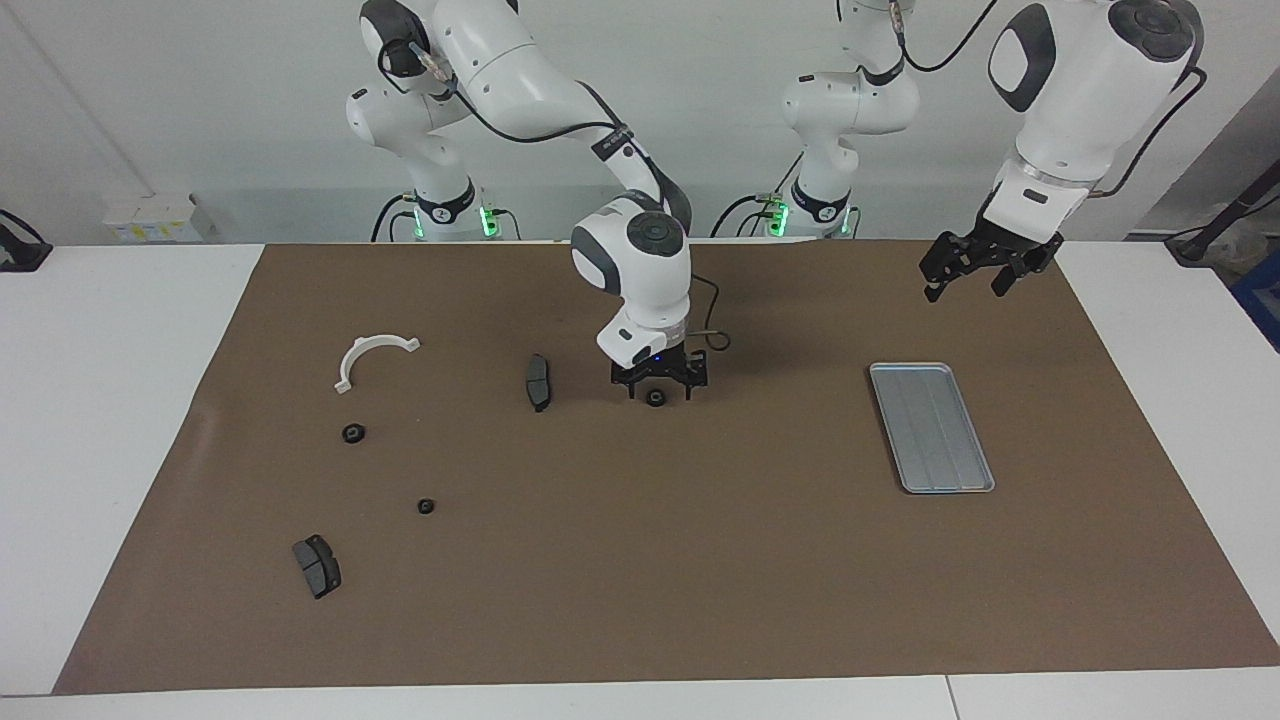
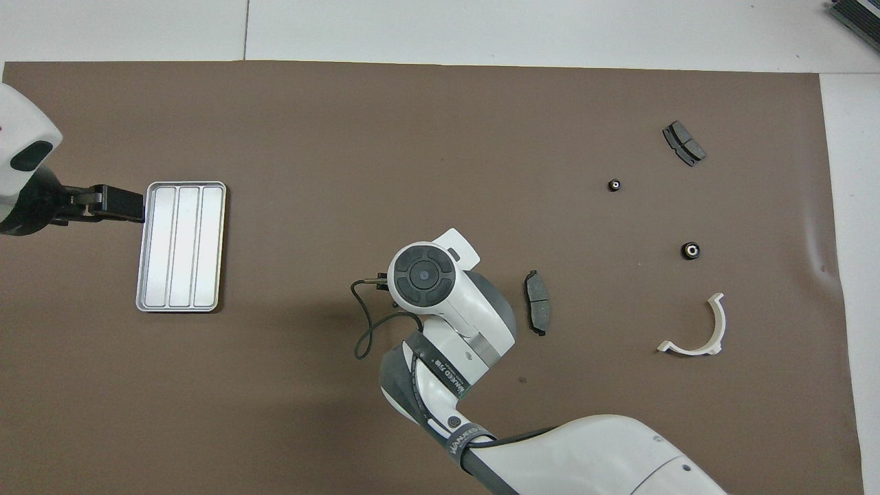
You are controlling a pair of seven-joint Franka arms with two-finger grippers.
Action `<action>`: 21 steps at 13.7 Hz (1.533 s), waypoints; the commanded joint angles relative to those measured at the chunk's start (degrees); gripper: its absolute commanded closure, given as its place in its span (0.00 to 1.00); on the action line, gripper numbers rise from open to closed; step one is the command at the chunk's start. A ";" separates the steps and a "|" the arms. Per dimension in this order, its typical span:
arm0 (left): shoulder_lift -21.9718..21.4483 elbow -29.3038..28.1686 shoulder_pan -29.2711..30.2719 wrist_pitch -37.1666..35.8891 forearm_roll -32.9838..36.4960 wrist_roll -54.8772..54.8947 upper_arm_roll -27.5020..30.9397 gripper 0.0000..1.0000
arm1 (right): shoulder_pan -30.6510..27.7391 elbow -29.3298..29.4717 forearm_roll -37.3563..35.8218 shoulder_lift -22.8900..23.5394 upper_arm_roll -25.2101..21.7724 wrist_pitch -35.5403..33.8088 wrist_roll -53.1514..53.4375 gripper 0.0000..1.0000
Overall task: Place bearing gear from tray to pile
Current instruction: 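Grasp the last mid-table black gear with the right gripper, then carry the gear to the pile with the right gripper and release it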
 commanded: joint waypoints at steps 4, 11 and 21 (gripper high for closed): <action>-1.64 -2.18 -0.55 1.06 1.60 -0.07 0.23 0.00 | -1.87 -1.20 -0.67 -2.25 -0.62 0.86 1.48 1.00; -2.08 -3.33 -0.55 1.24 1.60 0.11 0.23 0.00 | -11.71 -11.46 -0.67 -15.60 -0.53 -3.62 -4.31 1.00; -2.25 -3.59 -0.20 1.15 1.60 0.46 0.23 0.00 | -27.80 -27.03 -0.40 -23.96 -0.45 -0.03 -27.43 0.93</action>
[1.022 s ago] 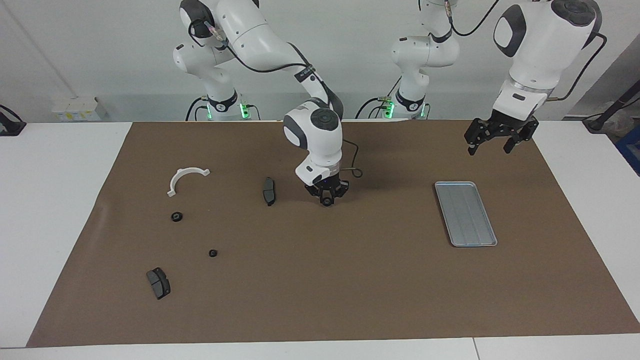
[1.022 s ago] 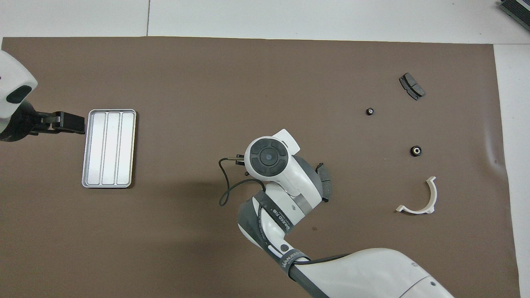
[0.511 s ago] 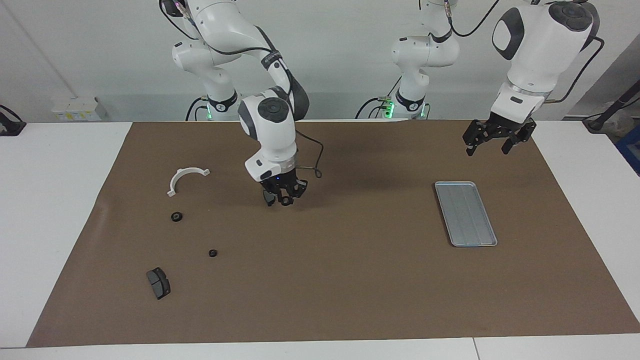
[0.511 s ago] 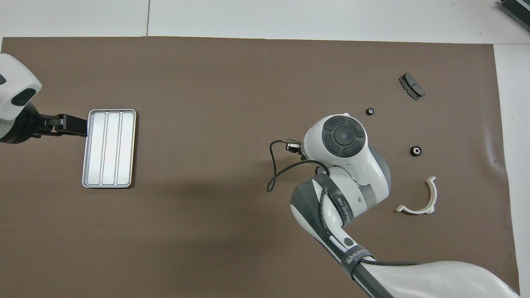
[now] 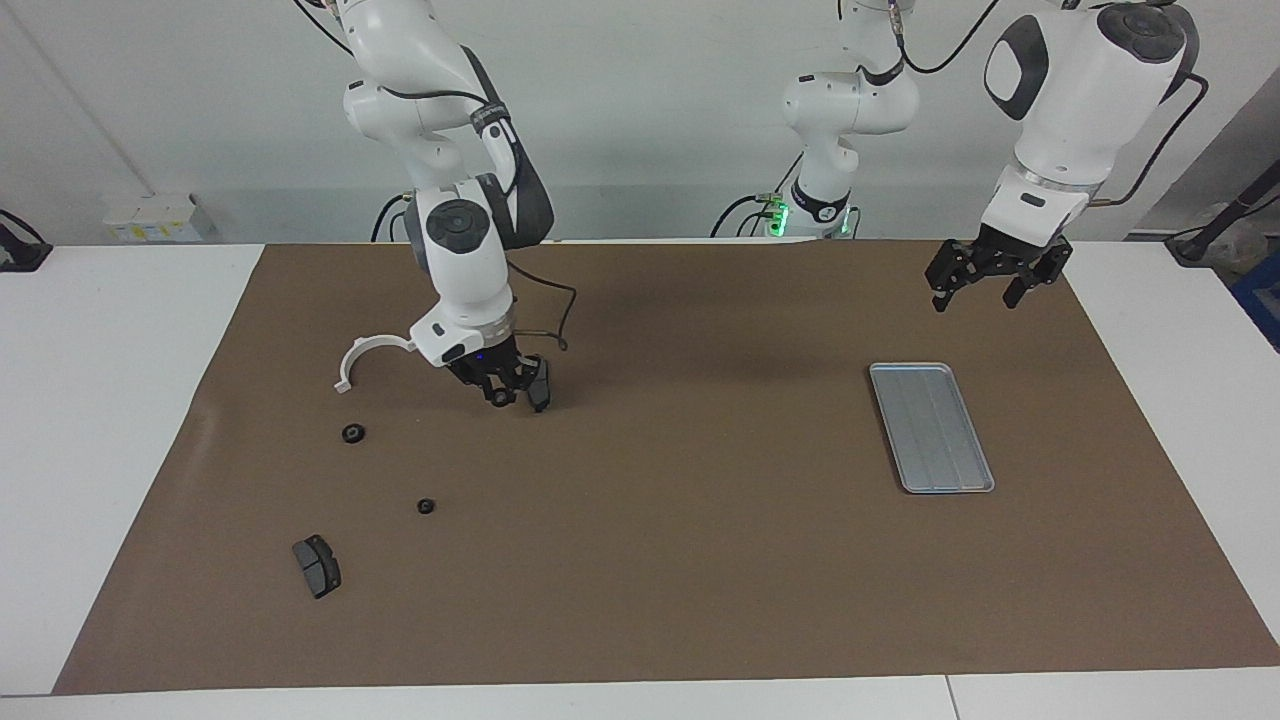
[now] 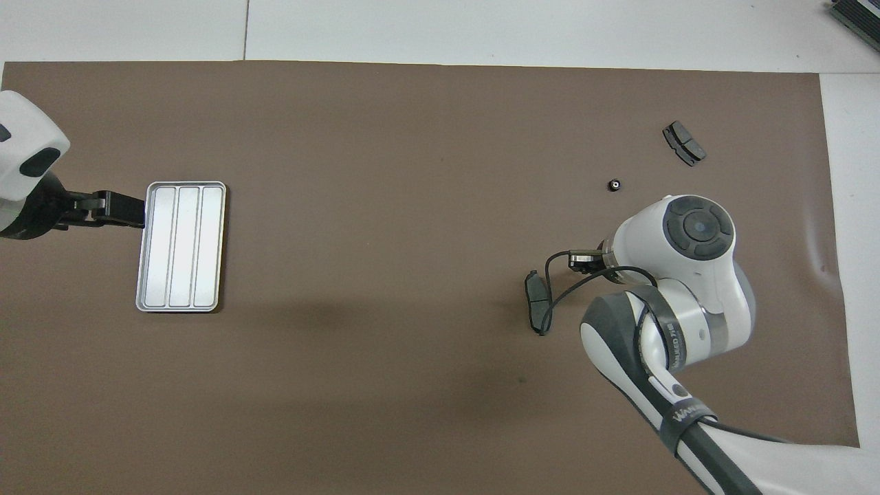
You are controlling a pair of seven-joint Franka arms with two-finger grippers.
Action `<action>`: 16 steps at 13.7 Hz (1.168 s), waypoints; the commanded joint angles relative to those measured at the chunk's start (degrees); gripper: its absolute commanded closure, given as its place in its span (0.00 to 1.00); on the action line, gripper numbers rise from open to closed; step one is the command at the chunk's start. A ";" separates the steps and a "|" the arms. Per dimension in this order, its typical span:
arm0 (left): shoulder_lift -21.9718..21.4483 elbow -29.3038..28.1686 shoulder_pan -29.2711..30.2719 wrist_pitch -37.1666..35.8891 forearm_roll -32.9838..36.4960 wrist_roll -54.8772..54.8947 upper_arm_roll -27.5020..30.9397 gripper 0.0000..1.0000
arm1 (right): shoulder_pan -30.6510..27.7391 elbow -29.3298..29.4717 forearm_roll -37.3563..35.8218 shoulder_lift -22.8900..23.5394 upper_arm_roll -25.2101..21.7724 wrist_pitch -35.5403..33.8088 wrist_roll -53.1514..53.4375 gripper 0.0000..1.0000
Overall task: Place bearing gear from tray to pile
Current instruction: 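Carry the gear to the pile with the right gripper and release it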
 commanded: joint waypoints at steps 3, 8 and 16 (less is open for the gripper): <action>-2.14 -2.42 -0.20 1.11 1.14 0.25 0.20 0.00 | -4.82 -6.09 -0.26 -2.65 0.86 4.70 -4.81 0.73; -2.49 -3.12 -0.12 1.29 1.14 0.34 0.20 0.00 | -5.96 -2.67 -0.09 -2.47 0.86 3.48 -4.99 0.00; -2.49 -3.12 -0.12 1.29 1.14 0.34 0.20 0.00 | -7.99 15.42 0.44 -3.53 0.78 -14.51 -5.26 0.00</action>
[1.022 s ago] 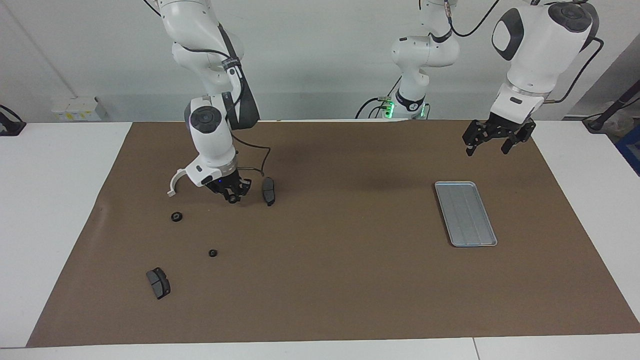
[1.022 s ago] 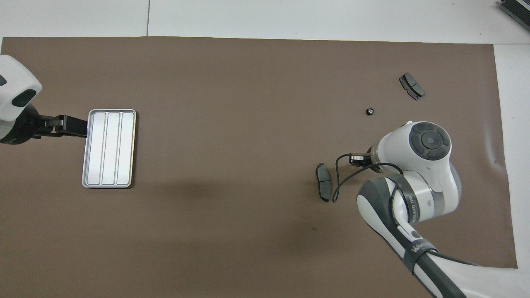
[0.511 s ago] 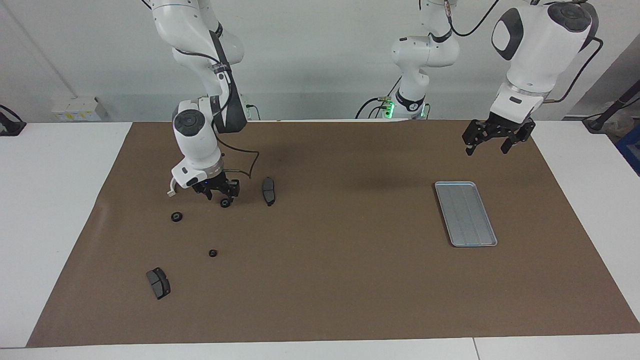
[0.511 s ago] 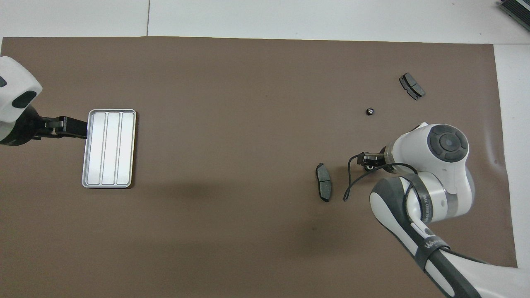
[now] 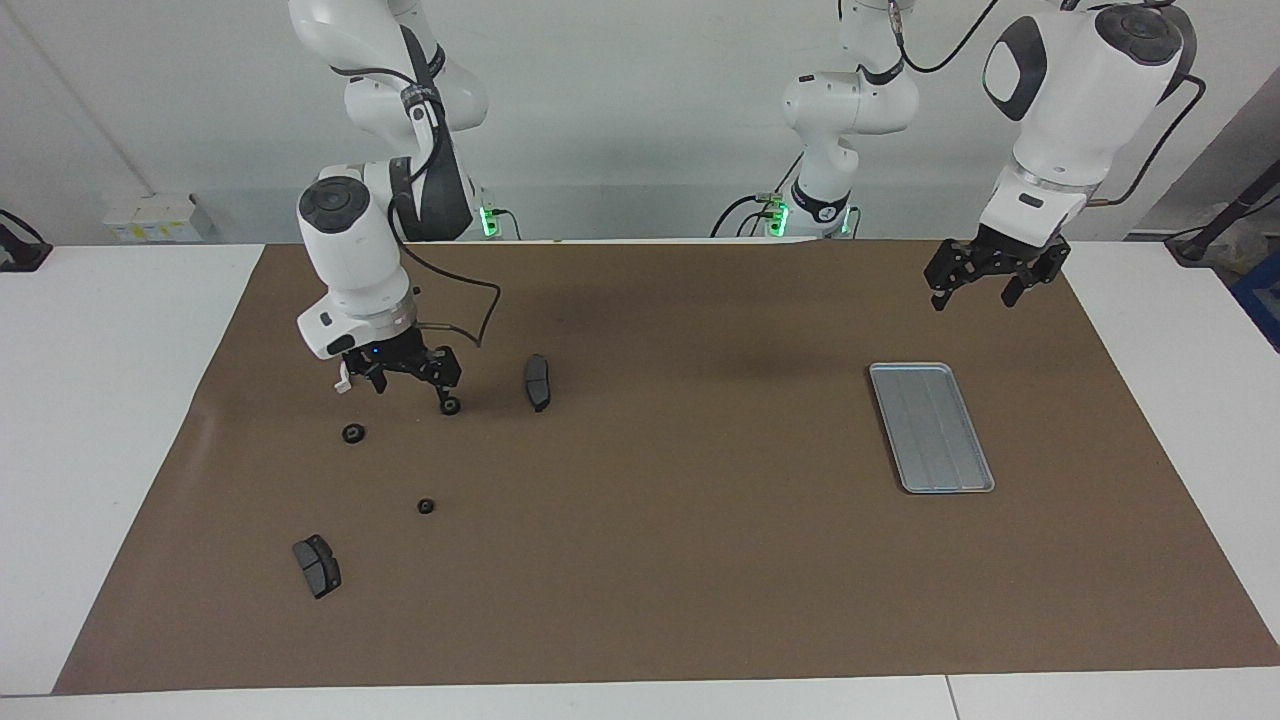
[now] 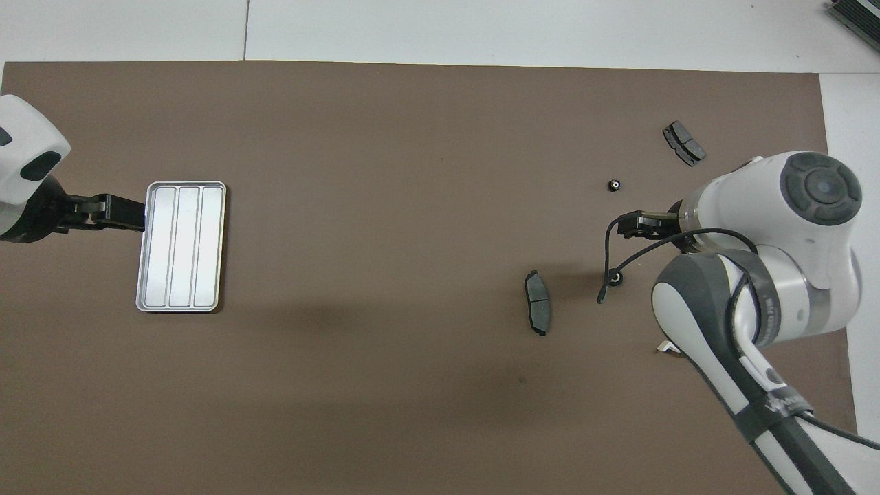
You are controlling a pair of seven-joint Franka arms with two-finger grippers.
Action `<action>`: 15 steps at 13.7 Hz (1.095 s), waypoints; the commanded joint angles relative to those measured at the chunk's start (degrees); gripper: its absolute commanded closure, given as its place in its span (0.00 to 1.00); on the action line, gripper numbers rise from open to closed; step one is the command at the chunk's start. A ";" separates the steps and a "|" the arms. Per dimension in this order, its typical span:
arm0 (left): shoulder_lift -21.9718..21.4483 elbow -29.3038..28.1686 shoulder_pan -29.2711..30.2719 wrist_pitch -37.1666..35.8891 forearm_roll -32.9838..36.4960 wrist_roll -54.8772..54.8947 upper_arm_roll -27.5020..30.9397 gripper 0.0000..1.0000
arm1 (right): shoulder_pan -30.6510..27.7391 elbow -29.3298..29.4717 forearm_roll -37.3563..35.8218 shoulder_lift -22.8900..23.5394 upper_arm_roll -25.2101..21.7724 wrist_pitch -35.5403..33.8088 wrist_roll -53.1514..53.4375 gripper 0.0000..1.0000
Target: Place bearing gear from tray to pile
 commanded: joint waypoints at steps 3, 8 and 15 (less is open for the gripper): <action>-2.06 -2.44 -0.04 1.28 1.13 0.34 0.16 0.00 | -1.48 13.22 0.58 -1.22 0.75 -13.55 -1.77 0.00; -2.06 -2.44 -0.04 1.28 1.13 0.34 0.16 0.00 | -2.87 20.17 3.82 -2.90 0.58 -22.25 -2.47 0.00; -1.98 -2.27 0.05 1.28 1.13 -0.28 0.24 0.00 | -2.88 20.63 3.75 -6.24 1.10 -31.42 -5.81 0.00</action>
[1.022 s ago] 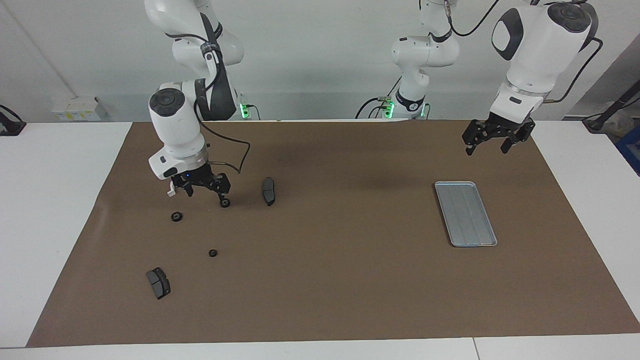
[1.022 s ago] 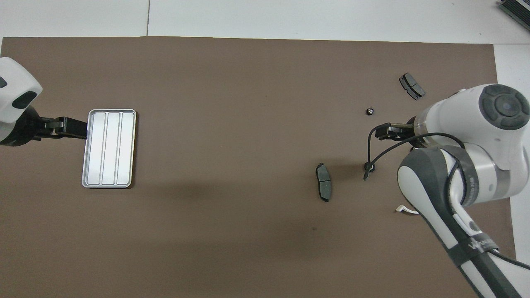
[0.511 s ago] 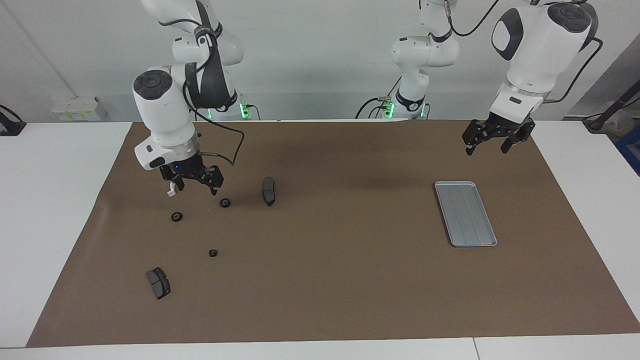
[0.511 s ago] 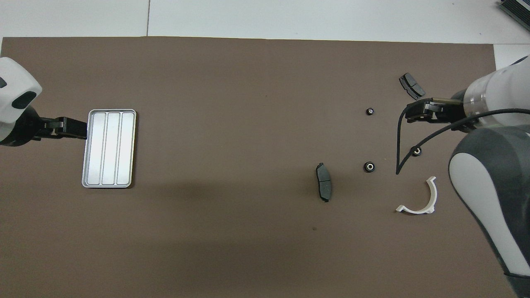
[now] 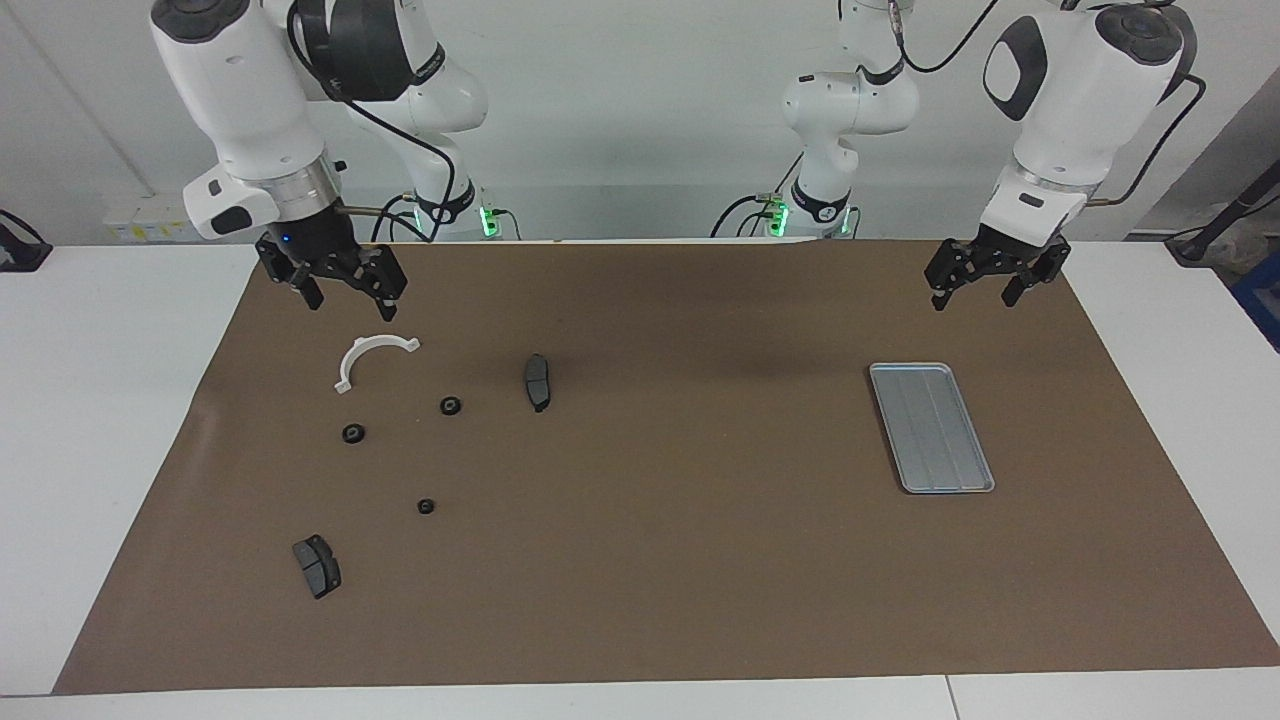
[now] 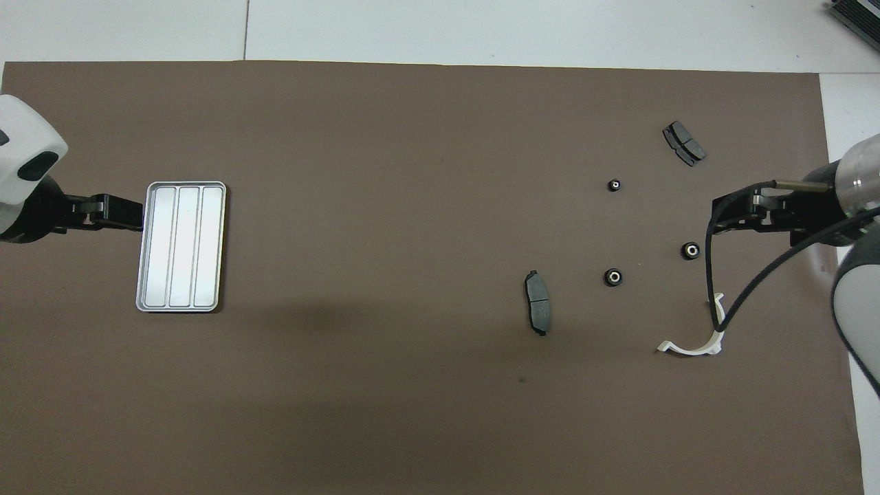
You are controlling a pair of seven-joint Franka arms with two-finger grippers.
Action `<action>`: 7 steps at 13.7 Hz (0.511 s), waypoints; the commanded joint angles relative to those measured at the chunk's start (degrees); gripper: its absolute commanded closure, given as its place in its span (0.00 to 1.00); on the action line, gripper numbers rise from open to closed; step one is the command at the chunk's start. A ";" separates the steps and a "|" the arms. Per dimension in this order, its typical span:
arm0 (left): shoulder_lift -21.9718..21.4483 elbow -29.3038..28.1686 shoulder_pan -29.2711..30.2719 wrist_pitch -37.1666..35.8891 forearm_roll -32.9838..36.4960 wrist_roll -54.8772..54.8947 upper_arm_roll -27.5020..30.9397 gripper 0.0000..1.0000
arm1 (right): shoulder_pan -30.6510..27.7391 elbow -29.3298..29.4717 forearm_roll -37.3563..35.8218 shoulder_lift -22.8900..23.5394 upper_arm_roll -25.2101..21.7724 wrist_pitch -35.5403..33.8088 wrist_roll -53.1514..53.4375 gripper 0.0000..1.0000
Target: Place bearing gear from tray to pile
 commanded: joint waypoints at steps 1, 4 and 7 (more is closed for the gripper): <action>-1.91 -2.22 0.01 1.26 1.13 -0.36 -0.01 0.00 | -0.49 -0.46 0.81 -0.44 0.77 -0.51 -1.69 0.00; -1.91 -2.22 0.19 1.08 0.86 -0.36 0.08 0.00 | -0.49 -0.46 0.55 -0.35 0.94 0.11 -1.77 0.00; -2.00 -2.22 0.54 0.20 0.77 -0.18 0.69 0.00 | 0.03 -0.46 0.28 -0.35 0.94 -0.24 -1.77 0.00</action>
